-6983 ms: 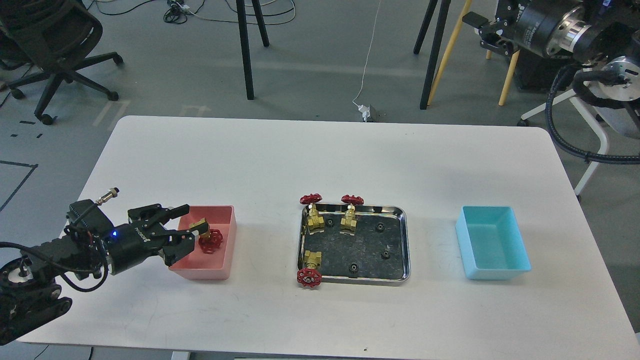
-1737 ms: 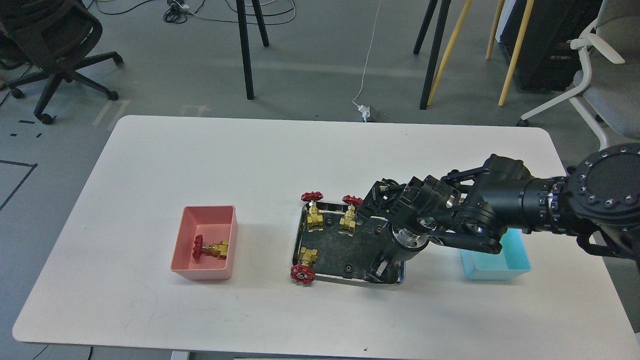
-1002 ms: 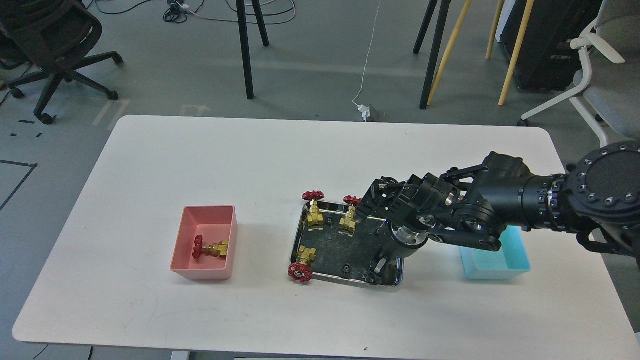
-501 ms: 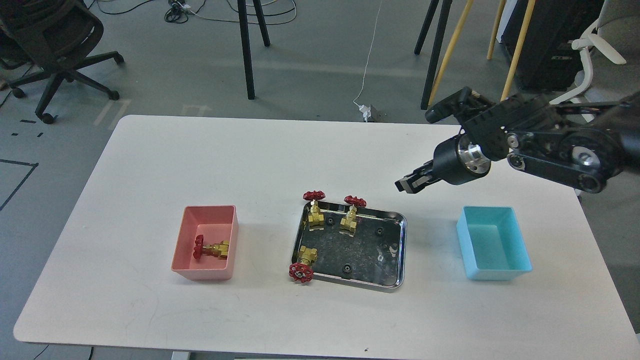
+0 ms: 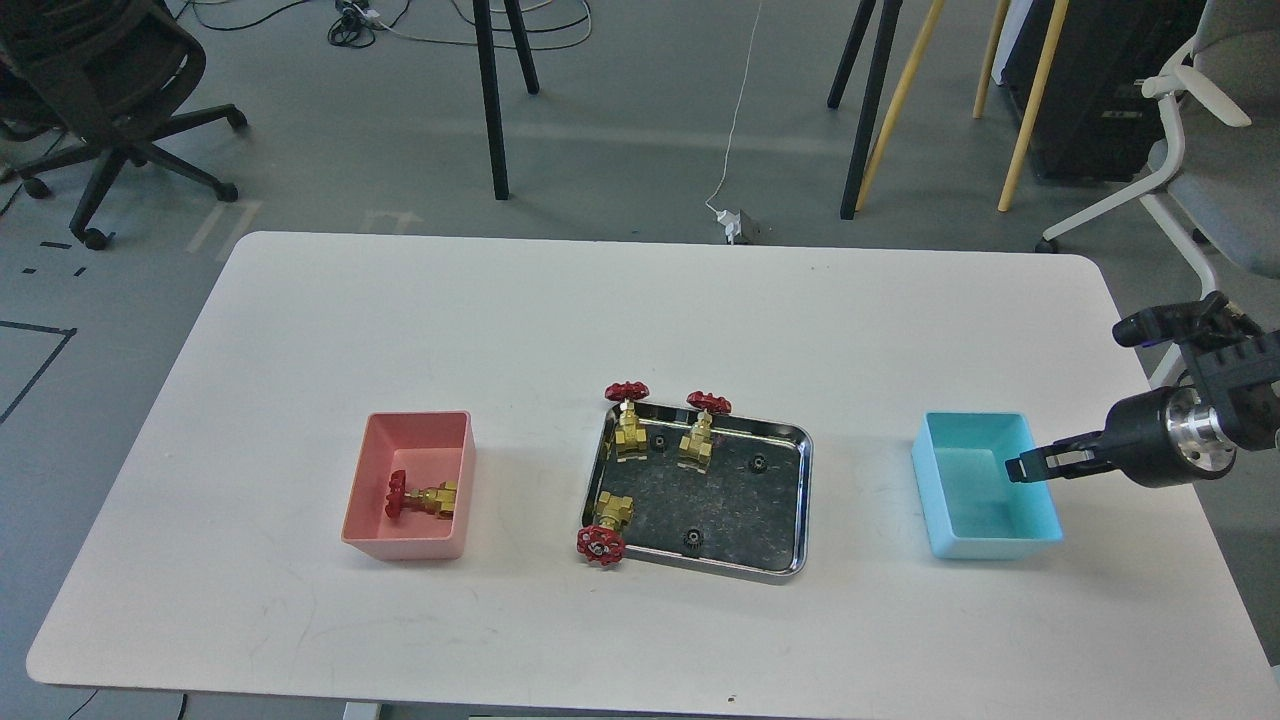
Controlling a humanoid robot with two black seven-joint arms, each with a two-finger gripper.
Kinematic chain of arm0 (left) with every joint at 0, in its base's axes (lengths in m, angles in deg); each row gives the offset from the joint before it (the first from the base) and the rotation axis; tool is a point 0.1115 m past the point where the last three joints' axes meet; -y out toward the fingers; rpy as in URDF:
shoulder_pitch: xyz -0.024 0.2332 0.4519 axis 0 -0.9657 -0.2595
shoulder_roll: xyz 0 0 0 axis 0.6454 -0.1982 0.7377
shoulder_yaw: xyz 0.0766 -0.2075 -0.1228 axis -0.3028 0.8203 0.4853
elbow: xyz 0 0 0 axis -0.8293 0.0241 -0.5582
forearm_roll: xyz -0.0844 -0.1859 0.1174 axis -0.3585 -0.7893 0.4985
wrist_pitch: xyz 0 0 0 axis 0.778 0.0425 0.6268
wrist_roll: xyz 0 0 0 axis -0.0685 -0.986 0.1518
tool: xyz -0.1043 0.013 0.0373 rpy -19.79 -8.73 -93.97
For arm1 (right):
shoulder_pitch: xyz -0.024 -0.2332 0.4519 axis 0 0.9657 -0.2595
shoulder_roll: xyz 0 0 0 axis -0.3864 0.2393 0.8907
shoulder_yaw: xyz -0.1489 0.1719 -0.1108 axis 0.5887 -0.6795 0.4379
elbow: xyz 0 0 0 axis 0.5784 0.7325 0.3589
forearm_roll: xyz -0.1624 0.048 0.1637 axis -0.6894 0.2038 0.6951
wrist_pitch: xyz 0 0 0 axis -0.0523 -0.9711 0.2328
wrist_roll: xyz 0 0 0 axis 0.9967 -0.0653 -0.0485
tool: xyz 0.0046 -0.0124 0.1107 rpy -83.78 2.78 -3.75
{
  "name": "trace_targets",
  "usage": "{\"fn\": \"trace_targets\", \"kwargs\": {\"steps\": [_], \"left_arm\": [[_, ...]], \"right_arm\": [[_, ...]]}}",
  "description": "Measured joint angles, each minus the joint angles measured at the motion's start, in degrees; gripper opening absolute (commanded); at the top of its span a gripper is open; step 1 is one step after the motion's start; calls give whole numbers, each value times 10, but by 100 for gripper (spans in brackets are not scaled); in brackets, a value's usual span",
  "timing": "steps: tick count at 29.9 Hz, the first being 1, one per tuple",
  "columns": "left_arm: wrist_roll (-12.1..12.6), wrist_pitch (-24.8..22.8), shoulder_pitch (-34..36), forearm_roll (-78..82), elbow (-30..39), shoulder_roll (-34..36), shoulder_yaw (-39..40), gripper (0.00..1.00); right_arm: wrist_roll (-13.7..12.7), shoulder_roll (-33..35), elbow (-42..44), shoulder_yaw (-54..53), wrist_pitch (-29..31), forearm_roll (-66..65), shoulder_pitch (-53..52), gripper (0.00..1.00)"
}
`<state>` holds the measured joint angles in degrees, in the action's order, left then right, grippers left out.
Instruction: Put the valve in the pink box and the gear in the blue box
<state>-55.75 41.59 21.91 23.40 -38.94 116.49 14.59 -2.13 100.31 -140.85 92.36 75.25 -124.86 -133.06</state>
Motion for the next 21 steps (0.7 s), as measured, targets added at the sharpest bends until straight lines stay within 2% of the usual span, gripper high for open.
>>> {"fn": "trace_targets", "kwargs": {"steps": [4, 8, 12, 17, 21], "left_arm": [[0, 0, 0, 0, 0, 0, 2, 98], [0, 0, 0, 0, 1, -1, 2, 98], [8, 2, 0, 0, 1, -2, -1, 99], [41, 4, 0, 0, 1, -2, 0, 99], [51, -3, -3, -23, 3, -2, 8, 99]], "right_arm": [[-2, -30, 32, -29, 0, 1, 35, 61], [-3, -41, 42, -42, 0, 5, 46, 79], [-7, -47, 42, -69, 0, 18, 46, 92], [-17, -47, 42, -131, 0, 97, 26, 96], [-18, -47, 57, -194, 0, 215, -15, 96]]}}
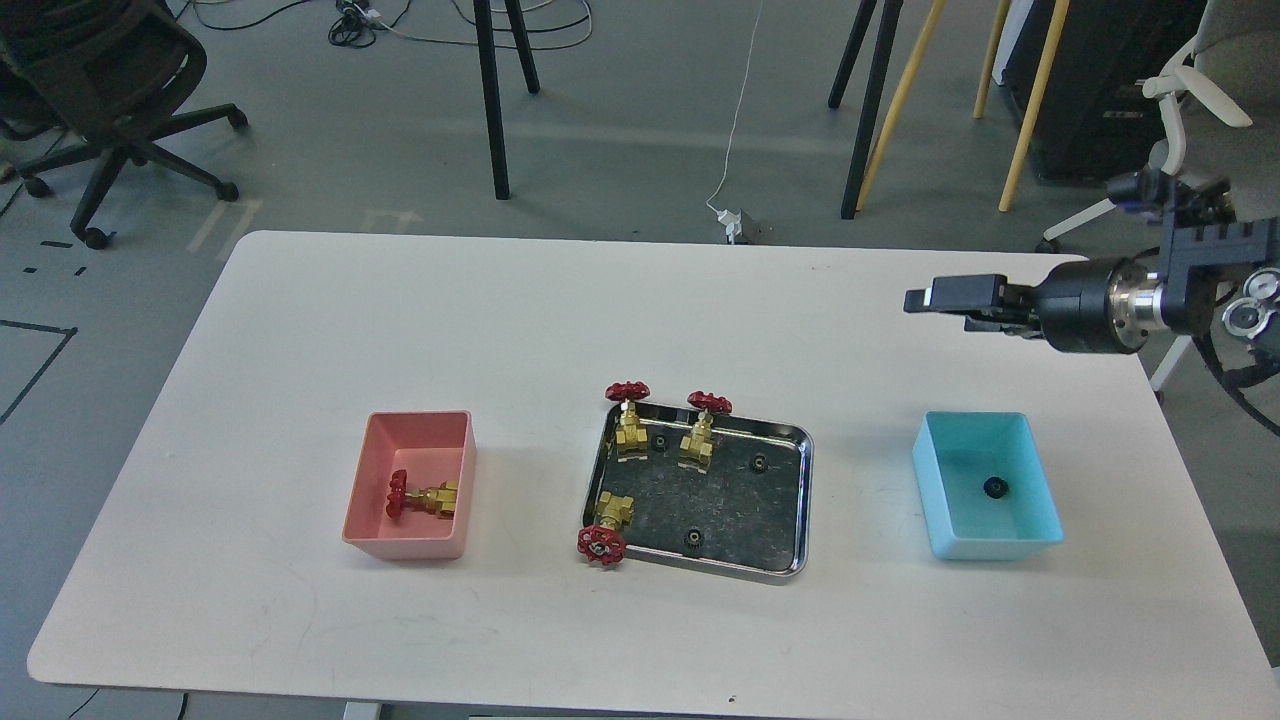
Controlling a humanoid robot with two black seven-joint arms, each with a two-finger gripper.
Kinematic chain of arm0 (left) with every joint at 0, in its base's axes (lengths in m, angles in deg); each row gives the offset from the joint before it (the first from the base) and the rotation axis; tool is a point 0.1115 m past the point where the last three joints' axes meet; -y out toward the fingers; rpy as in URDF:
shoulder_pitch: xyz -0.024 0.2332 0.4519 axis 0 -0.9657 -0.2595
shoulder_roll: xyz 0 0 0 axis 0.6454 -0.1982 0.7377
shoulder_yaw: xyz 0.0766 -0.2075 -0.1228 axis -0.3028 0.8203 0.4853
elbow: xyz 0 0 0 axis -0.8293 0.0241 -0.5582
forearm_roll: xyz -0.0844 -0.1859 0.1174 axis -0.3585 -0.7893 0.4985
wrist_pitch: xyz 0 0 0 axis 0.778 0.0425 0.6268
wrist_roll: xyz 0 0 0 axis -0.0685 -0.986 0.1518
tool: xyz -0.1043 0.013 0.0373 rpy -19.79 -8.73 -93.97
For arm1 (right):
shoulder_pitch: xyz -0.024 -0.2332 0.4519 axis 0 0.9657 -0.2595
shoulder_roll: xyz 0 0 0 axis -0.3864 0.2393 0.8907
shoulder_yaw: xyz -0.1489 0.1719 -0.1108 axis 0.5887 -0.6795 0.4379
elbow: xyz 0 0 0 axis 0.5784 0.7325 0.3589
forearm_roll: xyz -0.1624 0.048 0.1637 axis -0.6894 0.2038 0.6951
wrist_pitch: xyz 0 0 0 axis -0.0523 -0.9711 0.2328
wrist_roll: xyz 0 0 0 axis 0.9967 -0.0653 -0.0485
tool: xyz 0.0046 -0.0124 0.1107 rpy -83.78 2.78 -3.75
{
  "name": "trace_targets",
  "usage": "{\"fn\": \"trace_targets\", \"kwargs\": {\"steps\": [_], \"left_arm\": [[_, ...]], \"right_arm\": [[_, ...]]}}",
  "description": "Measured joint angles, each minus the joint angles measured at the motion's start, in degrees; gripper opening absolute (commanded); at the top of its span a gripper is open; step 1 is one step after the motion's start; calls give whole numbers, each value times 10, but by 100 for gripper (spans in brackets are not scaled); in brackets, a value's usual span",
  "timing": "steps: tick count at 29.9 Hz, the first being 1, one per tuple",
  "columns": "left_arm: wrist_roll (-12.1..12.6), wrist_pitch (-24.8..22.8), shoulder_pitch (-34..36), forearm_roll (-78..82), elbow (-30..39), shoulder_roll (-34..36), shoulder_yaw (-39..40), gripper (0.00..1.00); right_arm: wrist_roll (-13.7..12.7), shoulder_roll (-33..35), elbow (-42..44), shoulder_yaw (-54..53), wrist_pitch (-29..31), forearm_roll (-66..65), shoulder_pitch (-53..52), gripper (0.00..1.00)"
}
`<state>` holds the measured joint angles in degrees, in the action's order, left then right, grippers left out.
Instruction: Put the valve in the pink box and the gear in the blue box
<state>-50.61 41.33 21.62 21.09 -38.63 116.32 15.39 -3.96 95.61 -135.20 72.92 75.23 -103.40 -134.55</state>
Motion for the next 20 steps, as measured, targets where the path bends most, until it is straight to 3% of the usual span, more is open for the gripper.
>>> {"fn": "trace_targets", "kwargs": {"steps": [4, 7, 10, 14, 17, 20], "left_arm": [[9, -15, -4, -11, 14, -6, -6, 99], [42, -26, -5, -11, 39, -19, -8, 99], [73, -26, -12, -10, 76, -33, -16, 99], [81, -23, -34, -6, 139, -40, -37, 99], [81, -21, -58, 4, 194, -40, -42, 99], [81, -12, -73, 25, 224, -43, -42, 99]], "right_arm": [[-1, -8, 50, -79, 0, 126, -16, 96], [-4, -37, 115, -143, 0, 204, -17, 96], [-30, -82, 166, -187, -3, 269, -21, 96], [-85, -137, 181, -236, -105, 342, -34, 96], [-109, -169, 182, -248, -210, 366, -38, 98], [-115, -185, 179, -248, -256, 369, -36, 98]]}}
